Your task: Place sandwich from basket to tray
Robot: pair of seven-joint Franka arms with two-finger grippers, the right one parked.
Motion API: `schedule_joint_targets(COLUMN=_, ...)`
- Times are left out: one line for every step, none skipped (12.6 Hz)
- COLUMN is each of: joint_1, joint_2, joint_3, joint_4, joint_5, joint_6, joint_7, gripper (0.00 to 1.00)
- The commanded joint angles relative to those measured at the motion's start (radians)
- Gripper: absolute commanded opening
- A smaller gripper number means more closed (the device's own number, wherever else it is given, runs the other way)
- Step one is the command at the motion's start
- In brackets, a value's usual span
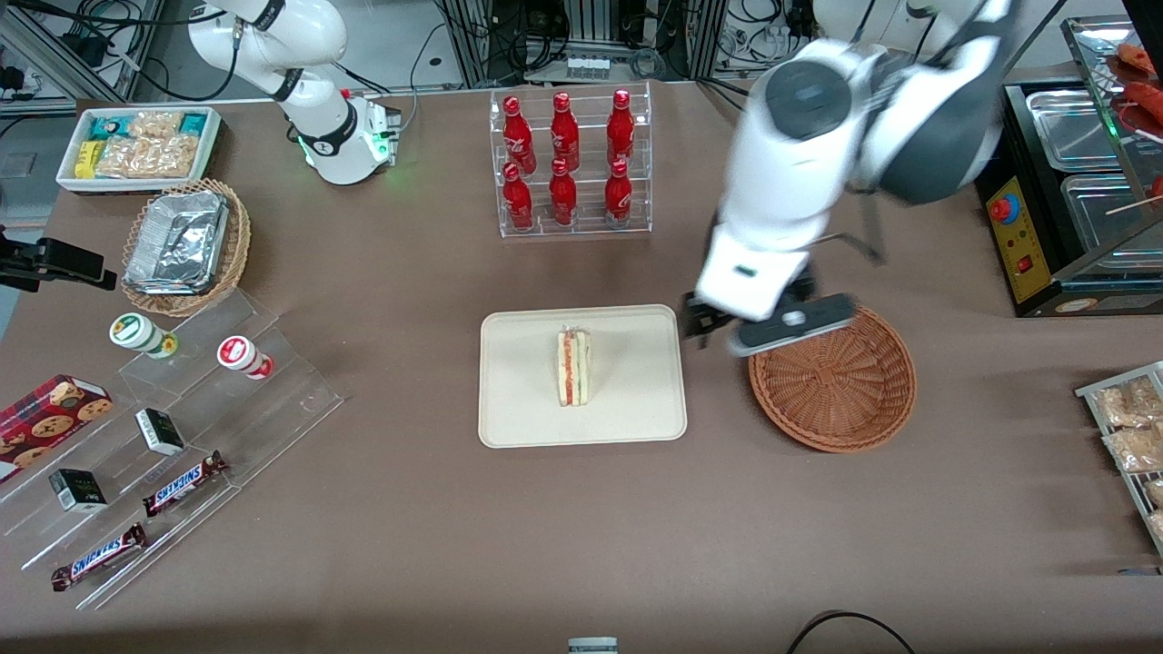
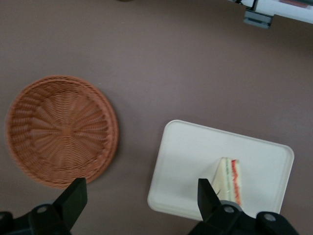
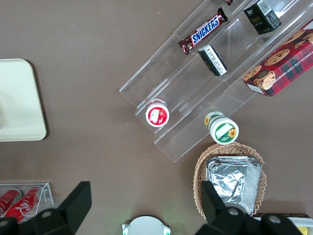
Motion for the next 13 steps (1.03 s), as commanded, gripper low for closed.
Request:
schedule_joint_targets(joint_1=0.116, joint_2=-0.125, joint_3=-0.008, joint_4=-0.079, joint_5=-0.076, joint_6=-0.086, joint_7=0.194, gripper=1.0)
schedule_joint_targets(joint_1=0.162, joint_2=-0.146, joint_3=-0.008, joint_4=-0.081, joint_5=-0.087, joint_6=-0.121, joint_7=0.266, gripper=1.0)
schedule_joint_targets(joint_1=0.196, joint_2=-0.165, joint_3=-0.006, joint_4=-0.082, joint_5=-0.096, joint_6=-0.161, joint_7=0.344, gripper=1.0)
schedule_joint_targets(joint_1=0.237, joint_2=-0.177, joint_3=-0.006, joint_4=-0.085, joint_5=-0.097, joint_6=-0.19, joint_7=0.424, gripper=1.0)
schedule_joint_targets(joint_1=0.273, joint_2=-0.183, joint_3=-0.006, joint_4=-0.087, joint_5=-0.099, joint_6=-0.213, joint_7=0.517, gripper=1.0)
schedule_joint_targets(joint_1=0.294, joint_2=-0.194, joint_3=-0.006, joint_4=-0.088, joint_5=-0.104, joint_6=-0.235, joint_7=0.577, gripper=1.0)
schedule_joint_targets(joint_1=0.323, joint_2=-0.202, joint_3=-0.006, joint_4=-0.097, joint_5=-0.105, joint_6=-0.239, joint_7=0.619, gripper=1.0)
schedule_joint_targets(joint_1=0.359, joint_2=-0.205, joint_3=-0.008, joint_4=-0.097, joint_5=-0.114, joint_6=-0.244, joint_7=0.671, gripper=1.0)
schedule_joint_targets(joint_1=0.368, joint_2=-0.218, joint_3=-0.005, joint_4=-0.108, joint_5=-0.13, joint_6=-0.252, joint_7=0.729, gripper=1.0)
schedule_joint_targets(joint_1=0.362, joint_2=-0.235, joint_3=0.026, joint_4=-0.136, joint_5=-0.133, joint_6=-0.252, joint_7=0.76, gripper=1.0)
schedule_joint_targets(joint_1=0.339, joint_2=-0.257, joint_3=0.067, joint_4=-0.157, joint_5=-0.136, joint_6=-0.247, joint_7=0.766, gripper=1.0)
schedule_joint_targets(joint_1=0.304, joint_2=-0.274, joint_3=0.112, joint_4=-0.176, joint_5=-0.14, joint_6=-0.239, joint_7=0.788, gripper=1.0)
schedule_joint_targets(joint_1=0.289, joint_2=-0.274, joint_3=0.182, joint_4=-0.173, joint_5=-0.198, joint_6=-0.241, joint_7=0.876, gripper=1.0)
